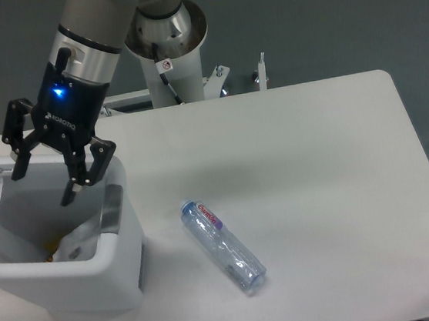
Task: Place the trash in the trash can
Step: 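Carry the tissue over the white trash bin, then move the open gripper back toward the clear water bottle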
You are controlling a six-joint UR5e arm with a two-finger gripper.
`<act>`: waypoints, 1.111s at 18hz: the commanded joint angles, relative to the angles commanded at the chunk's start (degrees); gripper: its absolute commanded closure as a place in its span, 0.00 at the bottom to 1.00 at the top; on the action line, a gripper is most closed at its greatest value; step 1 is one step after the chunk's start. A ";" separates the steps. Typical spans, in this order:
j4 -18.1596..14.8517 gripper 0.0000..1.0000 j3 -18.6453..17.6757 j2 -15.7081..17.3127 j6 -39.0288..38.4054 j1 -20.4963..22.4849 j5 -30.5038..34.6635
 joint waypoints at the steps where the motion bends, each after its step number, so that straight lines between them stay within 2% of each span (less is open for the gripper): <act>1: -0.09 0.00 0.88 -0.70 -0.09 1.92 0.00; 4: -0.17 0.00 4.83 -4.56 -0.27 8.68 -0.18; 12: -0.18 0.00 5.37 -12.04 0.70 20.21 0.17; 15: -0.70 0.00 4.94 -15.20 0.61 21.63 1.66; 17: -1.14 0.00 5.11 -17.22 0.00 21.37 6.83; 20: -5.96 0.00 5.46 -18.81 -0.09 21.01 8.79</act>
